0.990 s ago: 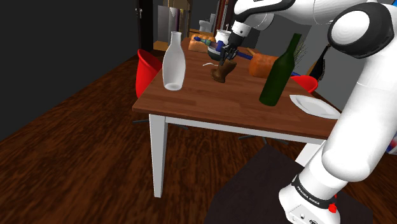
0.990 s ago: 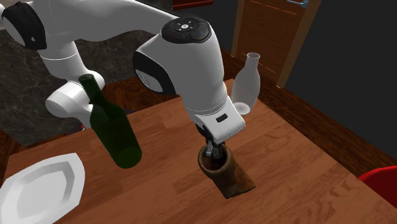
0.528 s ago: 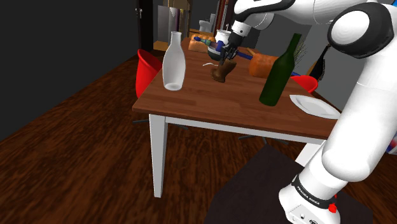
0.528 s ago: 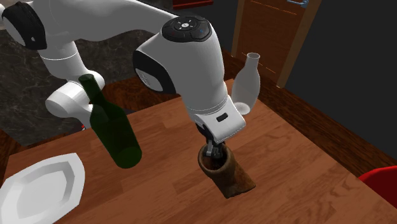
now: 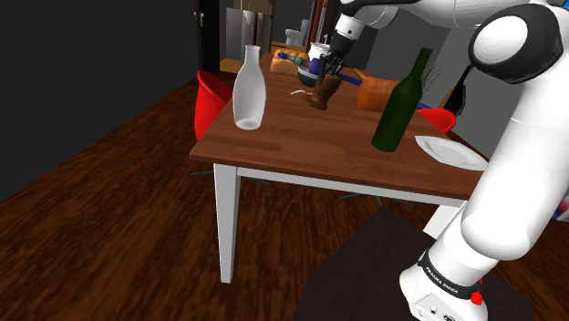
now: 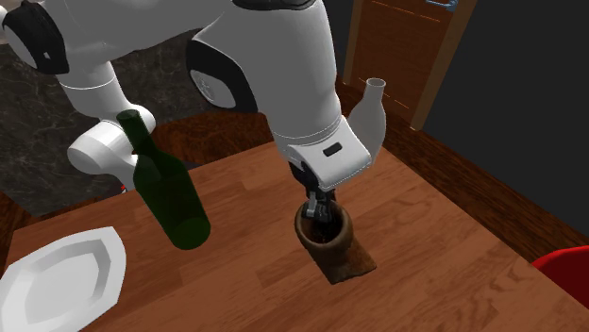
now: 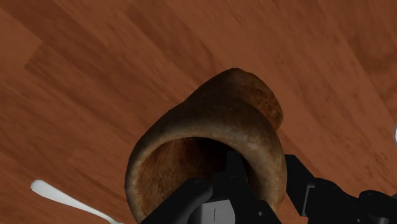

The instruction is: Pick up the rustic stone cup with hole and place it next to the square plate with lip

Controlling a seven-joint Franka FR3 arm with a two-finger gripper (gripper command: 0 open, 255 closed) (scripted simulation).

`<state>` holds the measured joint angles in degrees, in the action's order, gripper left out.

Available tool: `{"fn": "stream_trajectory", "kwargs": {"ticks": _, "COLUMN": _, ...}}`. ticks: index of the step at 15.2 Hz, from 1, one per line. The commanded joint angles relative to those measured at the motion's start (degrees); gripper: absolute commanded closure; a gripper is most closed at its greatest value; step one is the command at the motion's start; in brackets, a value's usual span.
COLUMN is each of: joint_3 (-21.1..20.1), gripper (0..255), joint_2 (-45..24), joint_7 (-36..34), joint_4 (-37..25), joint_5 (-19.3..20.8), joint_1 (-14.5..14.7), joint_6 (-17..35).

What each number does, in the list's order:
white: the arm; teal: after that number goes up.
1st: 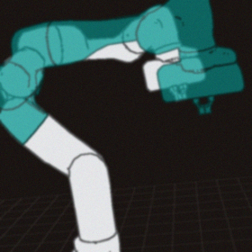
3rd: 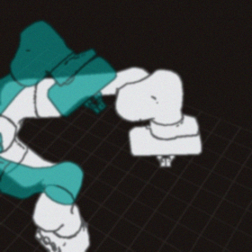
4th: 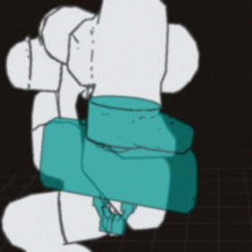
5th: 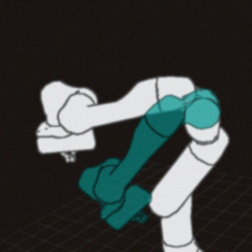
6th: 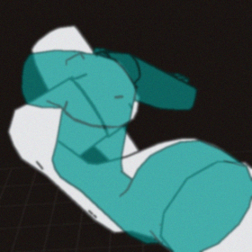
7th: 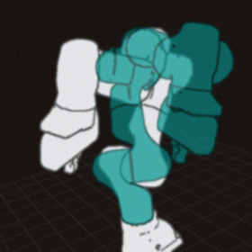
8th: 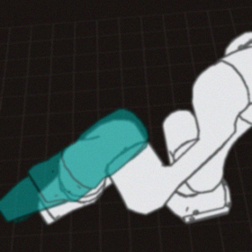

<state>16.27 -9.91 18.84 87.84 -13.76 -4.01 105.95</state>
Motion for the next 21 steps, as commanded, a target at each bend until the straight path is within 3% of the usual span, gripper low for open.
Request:
{"fn": "stream_trajectory", "kwargs": {"ticks": 1, "joint_3": 0.0, "gripper": 255, "joint_2": -0.2, "joint_7": -0.3, "joint_4": -1.9, "joint_5": 0.0, "joint_1": -0.1, "joint_6": -1.6}}
{"fn": "stream_trajectory", "kwargs": {"ticks": 9, "joint_3": 0.2, "gripper": 255, "joint_2": -1.7, "joint_7": -1.2, "joint_4": -9.9, "joint_5": -0.2, "joint_1": -0.7, "joint_6": -8.1}}
{"fn": "stream_trajectory", "kwargs": {"ticks": 21, "joint_3": 6.3, "gripper": 255, "joint_2": 4.6, "joint_7": 13.3, "joint_4": -2.2, "joint_5": -0.8, "joint_1": -8.6, "joint_6": -9.6}}
